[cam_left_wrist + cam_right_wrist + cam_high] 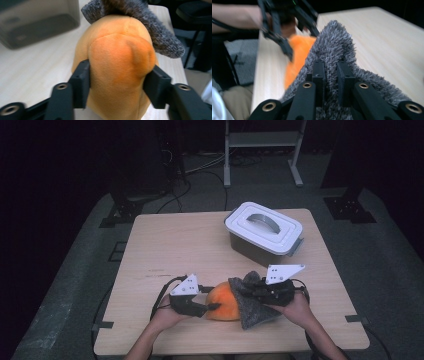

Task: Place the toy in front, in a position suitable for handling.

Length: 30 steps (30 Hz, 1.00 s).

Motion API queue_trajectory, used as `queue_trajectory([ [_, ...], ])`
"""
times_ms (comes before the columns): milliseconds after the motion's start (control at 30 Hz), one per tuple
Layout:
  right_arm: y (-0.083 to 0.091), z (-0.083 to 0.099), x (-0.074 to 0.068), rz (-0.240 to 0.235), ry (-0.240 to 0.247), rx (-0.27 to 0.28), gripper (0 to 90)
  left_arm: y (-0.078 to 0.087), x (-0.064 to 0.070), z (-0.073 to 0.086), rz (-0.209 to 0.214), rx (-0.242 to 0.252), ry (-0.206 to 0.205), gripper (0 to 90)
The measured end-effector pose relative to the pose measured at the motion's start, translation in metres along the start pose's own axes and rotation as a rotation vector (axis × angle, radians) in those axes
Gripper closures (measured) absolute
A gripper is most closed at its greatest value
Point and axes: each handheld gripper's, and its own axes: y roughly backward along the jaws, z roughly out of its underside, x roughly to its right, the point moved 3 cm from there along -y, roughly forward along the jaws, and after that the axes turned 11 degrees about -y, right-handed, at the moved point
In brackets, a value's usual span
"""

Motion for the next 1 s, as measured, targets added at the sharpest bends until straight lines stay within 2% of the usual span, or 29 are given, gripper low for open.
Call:
queue_trajectory([
  [33, 0.001, -0.005, -0.005, -0.011, 0.019, 0.018, 77.9, -0.001, 0.003, -0.005, -0.022, -0.003, -0.031, 48.3],
  [67, 0.001, -0.005, -0.005, -0.011, 0.019, 0.018, 77.9, -0.001, 0.003, -0.005, -0.022, -0.003, -0.031, 48.6],
  [100, 0.001, -0.013, -0.015, -0.025, 0.047, 0.027, 77.8, -0.004, 0.006, -0.009, -0.029, -0.005, -0.06, 48.9],
  [200, -0.008, -0.009, -0.021, -0.004, 0.095, -0.038, 77.7, -0.003, 0.007, -0.01, -0.039, -0.012, -0.071, 50.1],
  [233, -0.01, -0.005, -0.018, 0.0, 0.099, -0.052, 77.7, -0.002, 0.007, -0.009, -0.04, -0.02, -0.077, 50.7],
  [300, -0.008, -0.001, -0.012, -0.005, 0.062, -0.053, 77.7, -0.001, 0.006, -0.008, -0.042, -0.018, -0.063, 50.7],
  [367, -0.006, -0.001, -0.009, 0.011, 0.066, -0.063, 77.7, 0.0, 0.005, -0.007, -0.045, -0.02, -0.059, 49.9],
  [400, -0.003, -0.001, -0.004, 0.042, 0.064, -0.07, 77.7, -0.001, 0.003, -0.007, -0.043, -0.017, -0.05, 49.7],
  [433, -0.002, -0.002, -0.004, 0.041, 0.058, -0.065, 77.8, -0.003, 0.004, -0.007, -0.044, -0.013, -0.05, 49.7],
  [533, -0.002, -0.005, -0.007, 0.028, 0.06, -0.041, 77.8, -0.005, 0.006, -0.011, -0.041, -0.008, -0.063, 49.3],
  [567, -0.005, -0.012, -0.017, 0.002, 0.076, -0.024, 77.7, -0.007, 0.009, -0.014, -0.039, -0.008, -0.079, 48.8],
  [667, -0.012, -0.014, -0.026, -0.034, 0.091, -0.029, 77.7, -0.011, 0.016, -0.017, -0.033, -0.029, -0.119, 48.3],
  [700, -0.014, -0.013, -0.026, -0.028, 0.104, -0.038, 77.7, -0.011, 0.017, -0.017, -0.033, -0.036, -0.128, 48.3],
  [767, -0.012, -0.01, -0.022, -0.032, 0.087, -0.04, 77.7, -0.01, 0.016, -0.015, -0.032, -0.033, -0.119, 48.3],
  [900, -0.004, -0.002, -0.005, 0.01, 0.039, -0.036, 77.5, -0.007, 0.014, -0.011, -0.028, -0.03, -0.113, 47.8],
  [967, -0.001, 0.005, 0.005, 0.027, 0.005, -0.039, 77.2, -0.004, 0.008, -0.004, -0.027, -0.031, -0.079, 46.9],
  [1000, -0.001, 0.005, 0.005, 0.027, 0.005, -0.039, 77.2, -0.004, 0.008, -0.004, -0.027, -0.031, -0.079, 45.6],
])
